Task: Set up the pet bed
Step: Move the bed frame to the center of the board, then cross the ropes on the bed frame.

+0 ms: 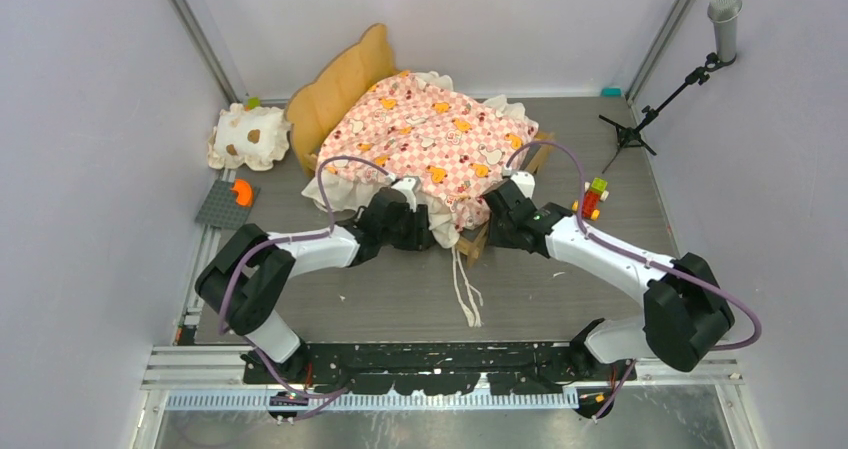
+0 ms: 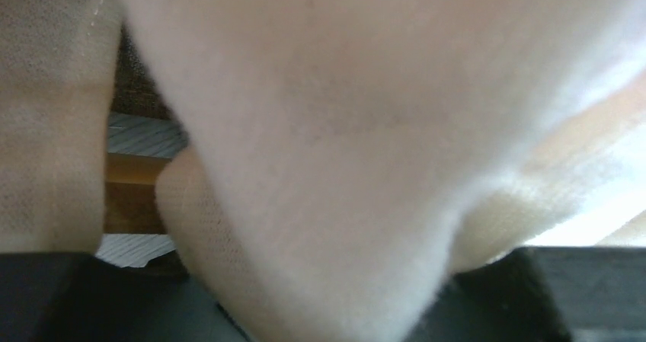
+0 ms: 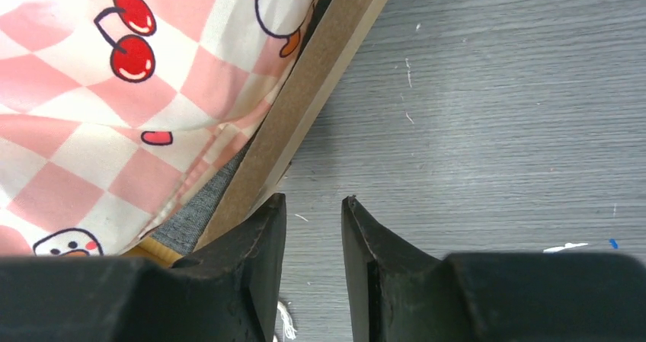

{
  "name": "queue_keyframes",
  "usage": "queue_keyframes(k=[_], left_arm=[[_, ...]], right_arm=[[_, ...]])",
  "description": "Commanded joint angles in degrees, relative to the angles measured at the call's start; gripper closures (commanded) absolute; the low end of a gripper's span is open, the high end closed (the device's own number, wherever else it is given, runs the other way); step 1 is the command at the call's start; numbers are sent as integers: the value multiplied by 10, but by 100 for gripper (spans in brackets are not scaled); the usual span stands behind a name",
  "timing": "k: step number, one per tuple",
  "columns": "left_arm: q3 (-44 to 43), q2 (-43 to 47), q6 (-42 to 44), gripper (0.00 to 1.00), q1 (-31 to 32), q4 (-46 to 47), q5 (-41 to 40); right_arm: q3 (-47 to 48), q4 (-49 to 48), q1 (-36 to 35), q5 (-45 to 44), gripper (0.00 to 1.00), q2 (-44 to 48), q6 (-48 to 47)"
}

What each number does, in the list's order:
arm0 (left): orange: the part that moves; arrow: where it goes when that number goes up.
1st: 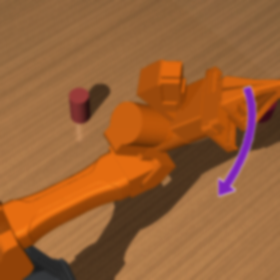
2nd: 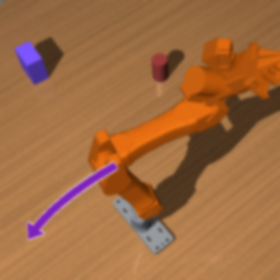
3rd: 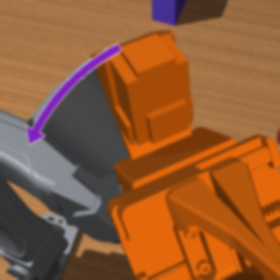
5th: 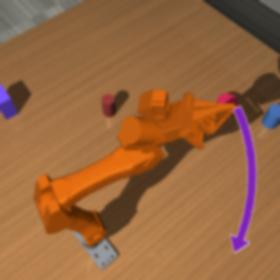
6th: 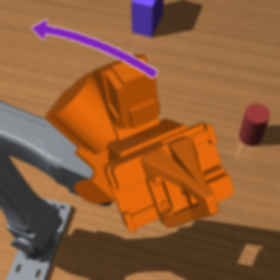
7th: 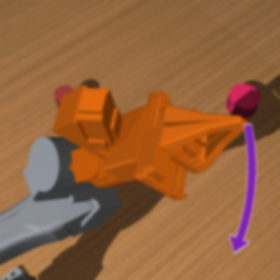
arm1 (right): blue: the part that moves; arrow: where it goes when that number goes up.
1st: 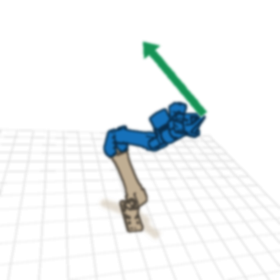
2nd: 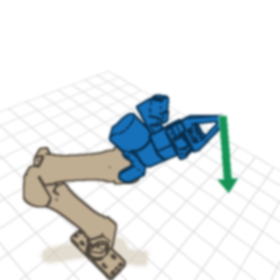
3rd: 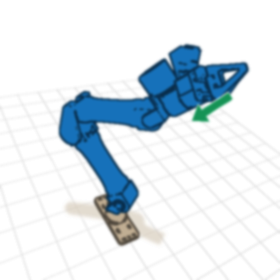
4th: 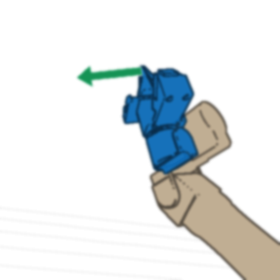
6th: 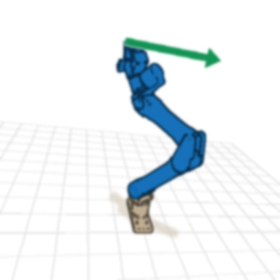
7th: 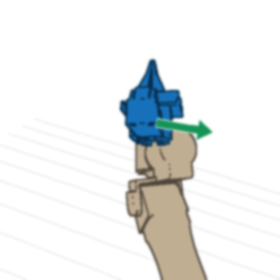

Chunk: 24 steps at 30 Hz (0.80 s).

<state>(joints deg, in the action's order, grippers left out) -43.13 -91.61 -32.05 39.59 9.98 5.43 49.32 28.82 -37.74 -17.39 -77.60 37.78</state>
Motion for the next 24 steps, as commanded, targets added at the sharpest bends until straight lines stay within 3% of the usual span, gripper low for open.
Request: queue_keyframes(k=[1,7,10,14,18,24], left_arm=[[-1,37,9,53,-7,33,19],[119,150,-24,51,6,42,22],[151,196,-34,51,68,38,-6],[175,228,-64,47,170,37,-103],[185,203,-116,43,215,97,-176],[142,95,-161,44,232,154,-232]], right_arm=[[-2,-34,-4,1,59,35,-14],[-113,-13,-4,34,51,177,-19],[-153,-21,-4,100,50,221,-28],[-174,-27,-5,115,50,262,0],[-194,-56,-6,120,50,291,28],[-205,-55,-5,109,50,306,38]])
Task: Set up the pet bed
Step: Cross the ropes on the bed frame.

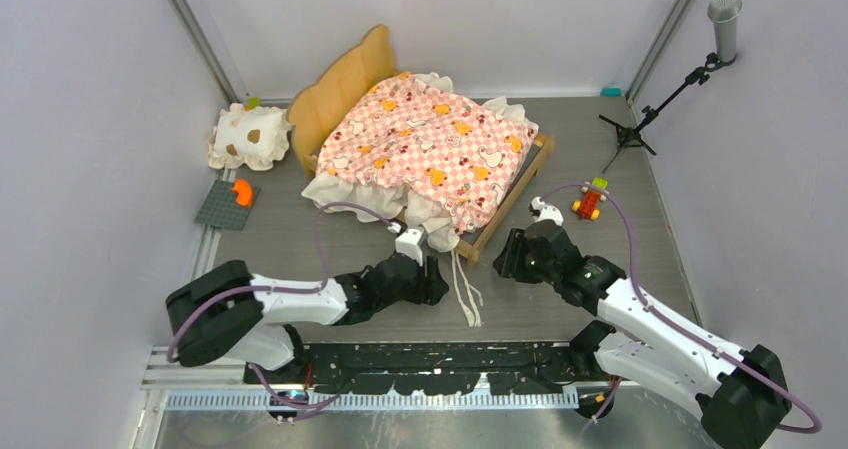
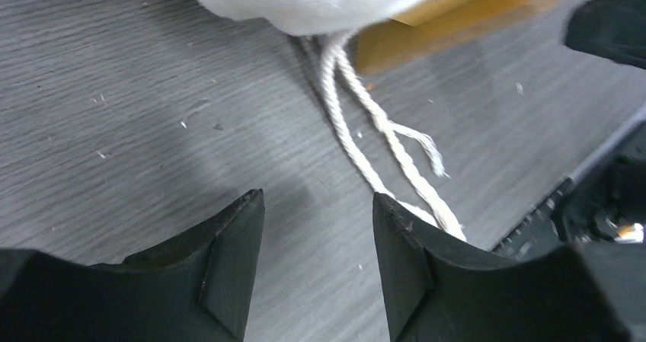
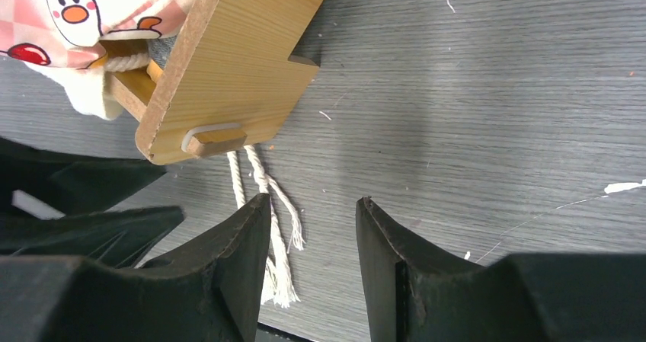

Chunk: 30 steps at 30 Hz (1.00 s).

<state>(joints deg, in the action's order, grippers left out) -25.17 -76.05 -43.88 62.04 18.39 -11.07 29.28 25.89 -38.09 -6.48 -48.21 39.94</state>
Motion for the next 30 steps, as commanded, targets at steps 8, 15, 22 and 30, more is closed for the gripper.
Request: queue_keyframes(k=[8,15,22,30], left_arm=[[-115,-152,-67,49,75,12,-134],[-206,-186,-137,50,134,-213,-264],[-282,-243,-183,58,146,-332,-279],[-278,-246,-226,61,157,-375,-299]], right_arm=[[-6,-4,-2,-3,50,28,18],[-5,17,-2,-21,50,54,19],[-7,33,-2,-27,50,69,24],[-15,30,-2,-26,50,68,34]])
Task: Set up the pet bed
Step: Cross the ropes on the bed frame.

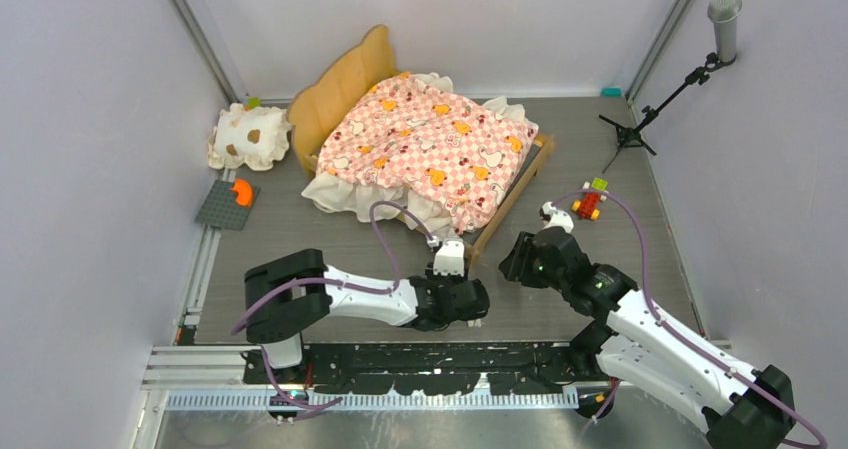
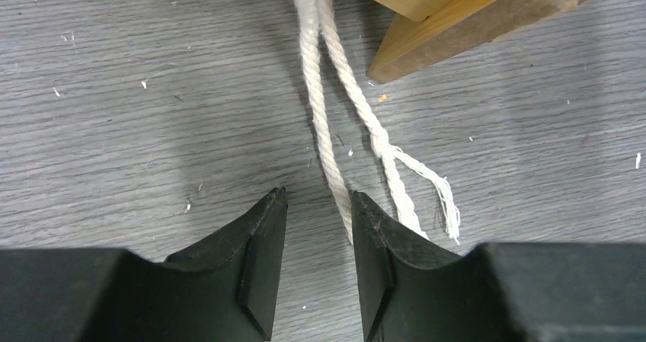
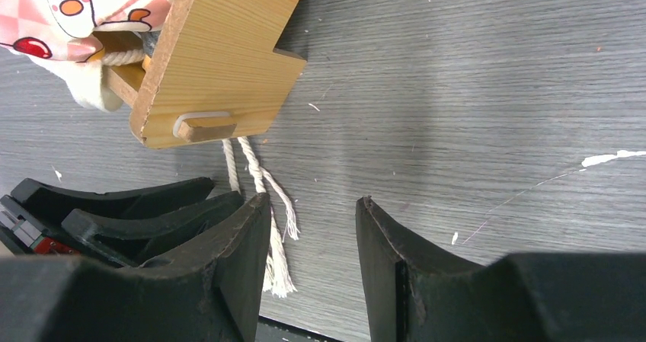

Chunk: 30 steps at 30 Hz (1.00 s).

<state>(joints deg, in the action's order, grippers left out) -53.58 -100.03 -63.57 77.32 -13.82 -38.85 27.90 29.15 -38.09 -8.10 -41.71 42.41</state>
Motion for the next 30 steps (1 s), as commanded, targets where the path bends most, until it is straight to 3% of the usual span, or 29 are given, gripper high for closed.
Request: queue_keyframes(k=[1,17,22,26,30], left_arm=[[3,-11,-29,61,4,-53,-18],[-54,-55,-12,59,7,-59,2],[-60,-68,-46,70,24,-128,-14],[-37,-64,-73,73,33,-147,-11],[-11,-60,-83,92,36,-137,-5]], right_arm=[[0,-1,-2,-10,50,2,9],[3,4,-2,-11,50,-1,10],[5,6,-2,-13,50,-1,10],[5,7,-2,-16,50,-1,10],[8,11,-2,-19,50,-2,11]])
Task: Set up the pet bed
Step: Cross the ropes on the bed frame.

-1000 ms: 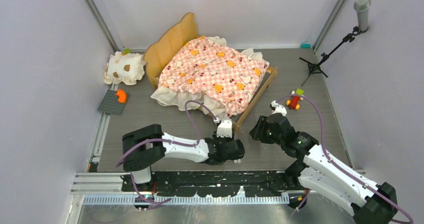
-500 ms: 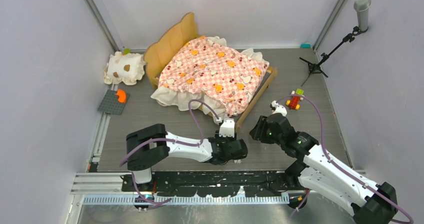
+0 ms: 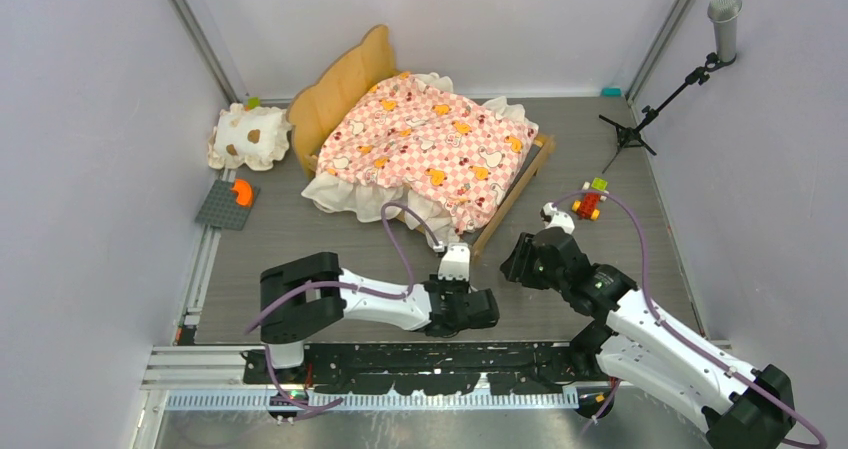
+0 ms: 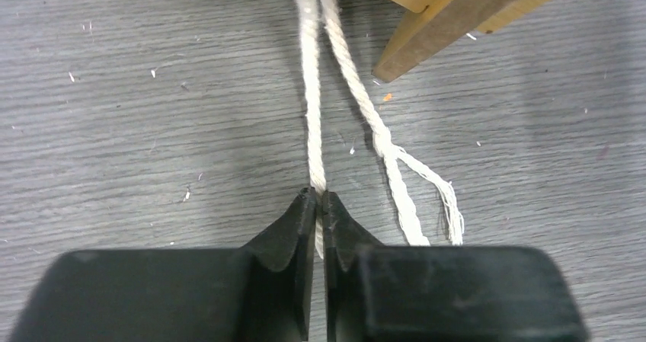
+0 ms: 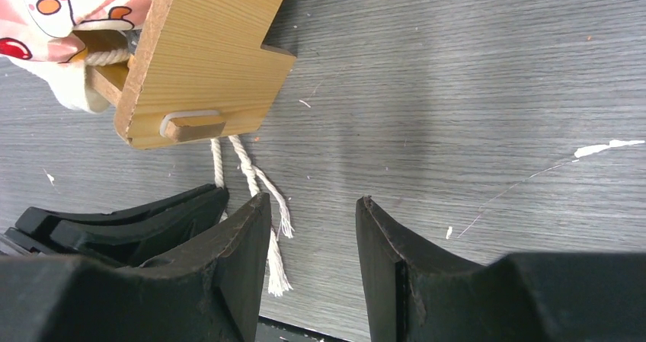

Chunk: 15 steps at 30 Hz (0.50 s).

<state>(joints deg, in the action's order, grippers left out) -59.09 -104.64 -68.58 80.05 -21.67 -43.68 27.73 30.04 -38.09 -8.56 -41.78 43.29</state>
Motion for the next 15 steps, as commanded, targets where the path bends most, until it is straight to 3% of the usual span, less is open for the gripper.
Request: queue_keyframes(k=[1,3,10,13,15], left_arm=[[50,-11,-35,96,9,-57,42],[62,-2,-37,100,8,-52,39],[113,57,15,100,4,-6,24],[133,84,45,100,-6,16,33],[152,109,57,100,-18,38,42]], right_arm=[[10,2,-2,-15,50,-1,1],[11,1,-2,-14,50,-1,-1],[-9,-66,-20,14,43,13,-13],[-10,-85,-61,-20,41,2,-17],[-6,-103,-127,-63,40,-18,-20]])
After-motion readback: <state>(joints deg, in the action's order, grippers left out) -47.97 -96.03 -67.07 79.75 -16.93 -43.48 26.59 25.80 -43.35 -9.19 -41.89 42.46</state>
